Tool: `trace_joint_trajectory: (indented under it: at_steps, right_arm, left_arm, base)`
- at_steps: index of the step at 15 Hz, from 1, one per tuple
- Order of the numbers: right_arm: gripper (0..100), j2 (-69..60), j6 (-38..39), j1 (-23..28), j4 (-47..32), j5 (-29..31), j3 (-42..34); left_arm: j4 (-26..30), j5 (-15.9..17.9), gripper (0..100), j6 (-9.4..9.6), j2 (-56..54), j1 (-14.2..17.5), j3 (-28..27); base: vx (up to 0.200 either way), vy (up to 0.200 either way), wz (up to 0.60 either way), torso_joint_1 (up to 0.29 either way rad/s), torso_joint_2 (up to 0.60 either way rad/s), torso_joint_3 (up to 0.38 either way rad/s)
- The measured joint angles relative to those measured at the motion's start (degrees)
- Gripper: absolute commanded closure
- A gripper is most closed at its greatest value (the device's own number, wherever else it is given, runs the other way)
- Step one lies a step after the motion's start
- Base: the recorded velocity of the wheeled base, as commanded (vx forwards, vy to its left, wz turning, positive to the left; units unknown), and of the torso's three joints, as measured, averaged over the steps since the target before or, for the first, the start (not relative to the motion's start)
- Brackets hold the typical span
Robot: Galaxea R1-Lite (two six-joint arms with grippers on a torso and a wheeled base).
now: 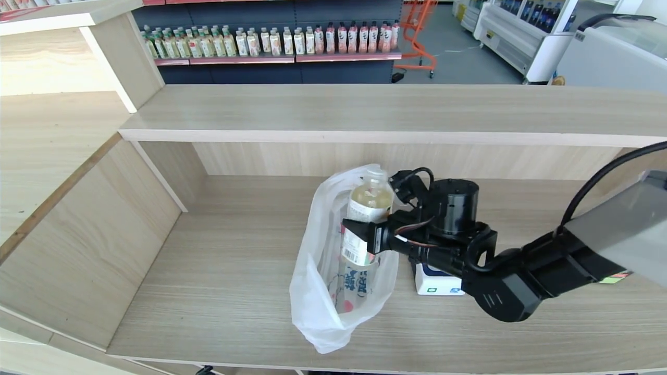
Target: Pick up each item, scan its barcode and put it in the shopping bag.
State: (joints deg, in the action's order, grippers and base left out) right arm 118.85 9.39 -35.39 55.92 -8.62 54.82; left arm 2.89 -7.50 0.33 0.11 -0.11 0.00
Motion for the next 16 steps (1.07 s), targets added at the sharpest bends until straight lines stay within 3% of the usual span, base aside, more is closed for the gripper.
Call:
trace_joint_trajectory:
  at_steps: [6,10,11,13,16]
  right_arm:
    - [100,13.54,-15.07,-1.99,14.95,0.22,2.18]
    - [100,18.14,-18.33,-2.56,17.10,0.11,4.16]
    - [0,18.59,-18.31,-2.54,16.99,0.04,4.60]
    - [0,18.83,-17.30,-2.43,16.03,-1.39,4.83]
    - [0,15.03,-5.78,-2.29,14.13,-3.64,4.35]
  left_arm:
    - [0.01,0.02,0,0.02,0.00,0.01,0.00]
    - [0.00,0.04,0,0.02,0.00,0.01,0.00]
    - [0.01,0.04,0,0.00,0.00,0.01,0.00]
    - [0.01,0.02,0,0.02,0.00,0.01,0.00]
    - [0.01,0.04,0,0.02,0.00,0.04,0.00]
  base:
    - [0.000,0.000,0.00,0.000,0.00,0.000]
    - [0.000,0.000,0.00,0.000,0.00,0.000]
    - [0.000,0.000,0.00,0.000,0.00,0.000]
    - [0.000,0.000,0.00,0.000,0.00,0.000]
    - [0.000,0.000,0.00,0.000,0.00,0.000]
